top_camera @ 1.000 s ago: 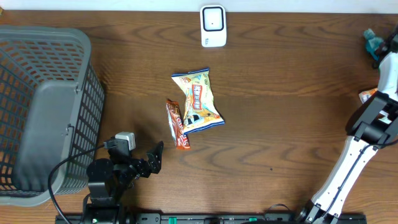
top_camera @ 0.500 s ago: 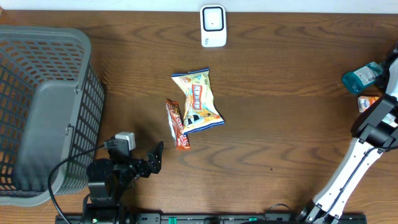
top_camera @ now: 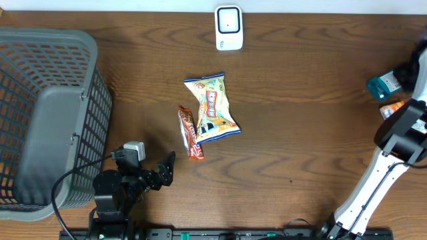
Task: Scan the item barcode
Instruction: 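Reach the right gripper over to the yellow-white tissue bag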
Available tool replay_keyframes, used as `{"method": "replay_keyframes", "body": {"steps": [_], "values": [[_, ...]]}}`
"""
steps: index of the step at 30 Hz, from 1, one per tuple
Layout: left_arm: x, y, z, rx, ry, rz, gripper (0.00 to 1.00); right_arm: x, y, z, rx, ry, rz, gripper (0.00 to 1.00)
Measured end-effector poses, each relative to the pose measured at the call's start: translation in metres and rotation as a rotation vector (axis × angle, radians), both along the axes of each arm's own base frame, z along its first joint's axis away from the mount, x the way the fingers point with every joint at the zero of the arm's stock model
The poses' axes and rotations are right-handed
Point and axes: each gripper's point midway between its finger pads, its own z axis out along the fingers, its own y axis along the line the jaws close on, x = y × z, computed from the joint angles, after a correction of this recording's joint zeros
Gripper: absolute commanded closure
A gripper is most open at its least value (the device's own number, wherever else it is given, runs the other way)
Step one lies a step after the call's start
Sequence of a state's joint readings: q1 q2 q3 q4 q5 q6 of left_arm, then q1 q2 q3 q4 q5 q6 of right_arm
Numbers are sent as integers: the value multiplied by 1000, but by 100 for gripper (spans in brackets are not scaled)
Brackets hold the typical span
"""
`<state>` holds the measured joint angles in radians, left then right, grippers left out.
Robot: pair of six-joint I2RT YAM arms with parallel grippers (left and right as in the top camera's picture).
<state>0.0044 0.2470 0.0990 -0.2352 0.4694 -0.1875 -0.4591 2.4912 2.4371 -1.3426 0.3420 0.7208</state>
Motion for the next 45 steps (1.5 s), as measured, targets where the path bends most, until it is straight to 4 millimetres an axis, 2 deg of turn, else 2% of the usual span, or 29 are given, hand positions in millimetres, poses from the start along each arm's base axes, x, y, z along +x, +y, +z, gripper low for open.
{"method": "replay_keyframes", "body": {"steps": [1, 3, 4, 5, 6, 10, 14, 16, 22, 27, 30, 34, 37, 39, 43, 45], "values": [[0, 0, 0, 0, 0, 0, 1, 7, 13, 21, -11, -39, 23, 94], [0, 0, 0, 0, 0, 0, 2, 17, 35, 51, -23, -96, 59, 76], [0, 0, 0, 0, 0, 0, 1, 20, 44, 62, -25, -115, 79, 62], [0, 0, 0, 0, 0, 0, 1, 25, 59, 72, -10, -137, 119, 17], [0, 0, 0, 0, 0, 0, 2, 28, 70, 78, 5, -148, 153, 1], [0, 0, 0, 0, 0, 0, 2, 44, 130, 79, 131, -161, 350, 1], [0, 0, 0, 0, 0, 0, 1, 57, 224, 72, 305, -152, 644, 1], [0, 0, 0, 0, 0, 0, 1, 58, 277, 72, 375, -147, 791, 1], [0, 0, 0, 0, 0, 0, 2, 43, 425, 77, 478, -146, 1145, 1], [0, 0, 0, 0, 0, 0, 1, 19, 524, 74, 460, -145, 1372, 1], [0, 0, 0, 0, 0, 0, 1, 0, 575, 59, 395, -110, 1476, 1], [0, 0, 0, 0, 0, 0, 2, -23, 607, 24, 216, -4, 1503, 4], [0, 0, 0, 0, 0, 0, 2, -37, 621, -3, 77, 65, 1503, 4], [0, 0, 0, 0, 0, 0, 2, -40, 623, -18, -3, 95, 1490, 8], [0, 0, 0, 0, 0, 0, 1, -38, 614, -47, -129, 143, 1431, 33], [0, 0, 0, 0, 0, 0, 2, -39, 602, -61, -179, 194, 1390, 41]]}}
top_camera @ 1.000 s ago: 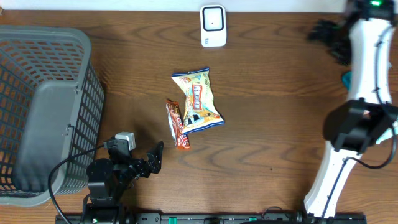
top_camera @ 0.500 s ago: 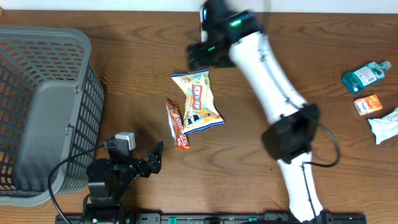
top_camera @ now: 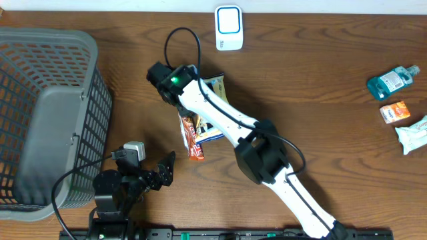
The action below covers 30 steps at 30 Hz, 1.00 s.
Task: Scan the item barcode
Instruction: 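Reach the right gripper over to the yellow-white tissue bag, then grasp the tissue bag with the right gripper and lift it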
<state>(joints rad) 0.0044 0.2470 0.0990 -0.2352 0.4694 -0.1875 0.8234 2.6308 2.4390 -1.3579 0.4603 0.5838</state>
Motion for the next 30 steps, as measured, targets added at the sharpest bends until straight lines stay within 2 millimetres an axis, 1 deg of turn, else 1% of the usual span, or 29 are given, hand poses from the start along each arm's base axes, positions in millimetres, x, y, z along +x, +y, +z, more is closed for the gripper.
{"method": "replay_keyframes", "body": {"steps": [2, 3, 6, 7, 11, 14, 16, 18, 19, 21, 23, 24, 27, 29, 30], "values": [[0, 0, 0, 0, 0, 0, 2, -4, -15, -11, -67, 13, -40, 51], [0, 0, 0, 0, 0, 0, 2, -5, -25, -12, -117, 4, -61, 65], [0, 0, 0, 0, 0, 0, 2, -10, -40, -10, -173, -3, -108, 86], [0, 0, 0, 0, 0, 0, 2, -11, -44, -10, -187, -3, -124, 90], [0, 0, 0, 0, 0, 0, 1, -15, -50, -7, -214, 10, -130, 99], [0, 0, 0, 0, 0, 0, 1, -19, -49, -8, -201, 66, -95, 99], [0, 0, 0, 0, 0, 0, 1, -24, -46, -4, -148, 135, -70, 99], [0, 0, 0, 0, 0, 0, 2, -32, -41, 7, -46, 241, -34, 99], [0, 0, 0, 0, 0, 0, 2, -35, -41, 14, 0, 285, -17, 99], [0, 0, 0, 0, 0, 0, 1, -44, -42, 40, 131, 398, 41, 99], [0, 0, 0, 0, 0, 0, 2, -52, -48, 79, 300, 492, 136, 99], [0, 0, 0, 0, 0, 0, 2, -54, -49, 94, 367, 512, 174, 99], [0, 0, 0, 0, 0, 0, 2, -53, -55, 151, 629, 502, 281, 99], [0, 0, 0, 0, 0, 0, 1, -52, -57, 180, 762, 482, 326, 99], [0, 0, 0, 0, 0, 0, 1, -53, -56, 190, 818, 479, 346, 99]]}}
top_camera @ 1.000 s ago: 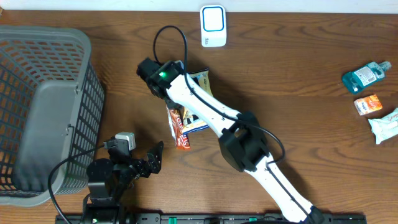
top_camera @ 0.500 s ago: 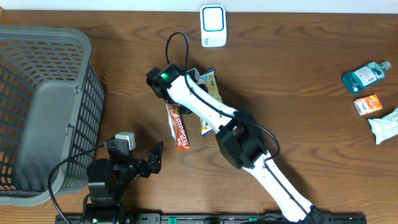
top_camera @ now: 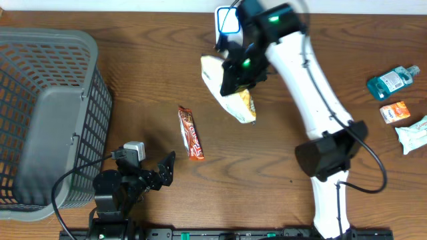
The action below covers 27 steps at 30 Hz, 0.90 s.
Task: Scan the item barcode
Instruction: 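Grasp the tissue bag with the right gripper and lift it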
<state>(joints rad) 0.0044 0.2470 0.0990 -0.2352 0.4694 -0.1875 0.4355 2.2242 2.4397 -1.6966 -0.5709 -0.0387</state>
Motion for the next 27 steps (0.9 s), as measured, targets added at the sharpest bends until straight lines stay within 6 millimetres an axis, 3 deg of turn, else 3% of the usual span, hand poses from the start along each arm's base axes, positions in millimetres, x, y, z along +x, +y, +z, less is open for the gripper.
{"method": "replay_keyframes", "body": {"steps": [6, 8, 12, 14, 17, 22, 27], "values": [[0, 0, 0, 0, 0, 0, 2, -18, 29, 25, 257, 101, 64, 99], [0, 0, 0, 0, 0, 0, 1, -27, 35, 21, 290, 136, 95, 99], [0, 0, 0, 0, 0, 0, 2, -58, 35, -8, 286, 251, 156, 99], [0, 0, 0, 0, 0, 0, 1, -84, 26, -24, 272, 328, 186, 99], [0, 0, 0, 0, 0, 0, 2, -125, 8, -32, 295, 384, 237, 99], [0, 0, 0, 0, 0, 0, 1, -191, -29, -2, 455, 293, 307, 99], [0, 0, 0, 0, 0, 0, 2, -238, -48, 21, 614, 153, 349, 99]]}}
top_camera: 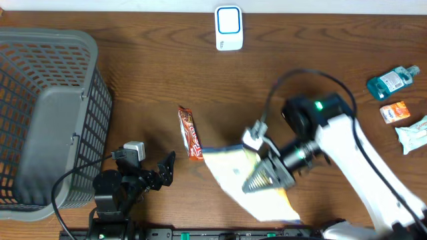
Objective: Scan the item barcode
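Note:
My right gripper (pixel 263 177) is shut on the yellow snack bag (pixel 237 179), held above the table's front centre with its pale back side up. The white barcode scanner (pixel 228 28) stands at the far edge, well away from the bag. A red-and-brown candy bar (pixel 190 133) lies on the table left of the bag. My left gripper (pixel 167 168) rests near the front left, fingers slightly apart with nothing between them.
A grey plastic basket (pixel 47 113) fills the left side. At the right edge lie a teal bottle (pixel 391 81), a small orange box (pixel 395 111) and a white packet (pixel 412 134).
My right gripper has moved with the snack bag from just below the scanner at the far edge down to the front centre. The left arm has not moved.
The snack bag lay beside the candy bar, with my right arm at the right edge. Then the right gripper was over the bag. Then it held the bag up near the scanner, and now holds it at the front centre.

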Available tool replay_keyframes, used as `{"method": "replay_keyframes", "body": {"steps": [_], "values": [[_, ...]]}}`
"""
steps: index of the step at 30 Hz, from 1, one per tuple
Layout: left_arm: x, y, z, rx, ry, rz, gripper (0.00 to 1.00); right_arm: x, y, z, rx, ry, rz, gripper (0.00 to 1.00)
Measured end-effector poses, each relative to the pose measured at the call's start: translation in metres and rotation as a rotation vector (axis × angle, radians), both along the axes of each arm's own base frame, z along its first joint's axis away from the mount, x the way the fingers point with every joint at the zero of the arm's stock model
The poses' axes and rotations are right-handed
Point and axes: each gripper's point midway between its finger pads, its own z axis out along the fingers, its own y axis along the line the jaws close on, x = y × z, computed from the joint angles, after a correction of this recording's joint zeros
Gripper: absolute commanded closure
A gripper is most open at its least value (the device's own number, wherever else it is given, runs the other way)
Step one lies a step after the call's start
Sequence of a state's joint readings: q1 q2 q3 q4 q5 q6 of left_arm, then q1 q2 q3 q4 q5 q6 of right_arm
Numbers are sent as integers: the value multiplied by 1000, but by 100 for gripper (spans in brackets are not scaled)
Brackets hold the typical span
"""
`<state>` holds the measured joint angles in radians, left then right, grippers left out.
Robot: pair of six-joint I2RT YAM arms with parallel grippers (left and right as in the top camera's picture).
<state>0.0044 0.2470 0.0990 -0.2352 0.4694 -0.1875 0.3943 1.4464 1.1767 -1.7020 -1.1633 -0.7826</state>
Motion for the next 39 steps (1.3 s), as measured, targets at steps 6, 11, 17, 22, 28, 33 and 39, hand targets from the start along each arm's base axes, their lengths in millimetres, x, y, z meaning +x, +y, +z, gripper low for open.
{"method": "replay_keyframes", "body": {"steps": [6, 11, 17, 22, 28, 33, 39], "values": [[0, 0, 0, 0, 0, 0, 1, -38, -10, 8, 119, -47, -12, 99], [0, 0, 0, 0, 0, 0, 2, -35, -8, 25, 190, -15, -85, 99], [0, 0, 0, 0, 0, 0, 1, -15, -6, 28, 183, 114, -183, 98], [0, 0, 0, 0, 0, 0, 2, -2, -7, 24, 161, 191, -238, 98], [0, 0, 0, 0, 0, 0, 1, 1, -8, 24, 157, 209, -256, 98], [0, 0, 0, 0, 0, 0, 2, 2, -8, 23, 154, 200, -253, 99], [0, 0, 0, 0, 0, 0, 2, 1, -10, 14, 111, 166, -236, 99]]}}
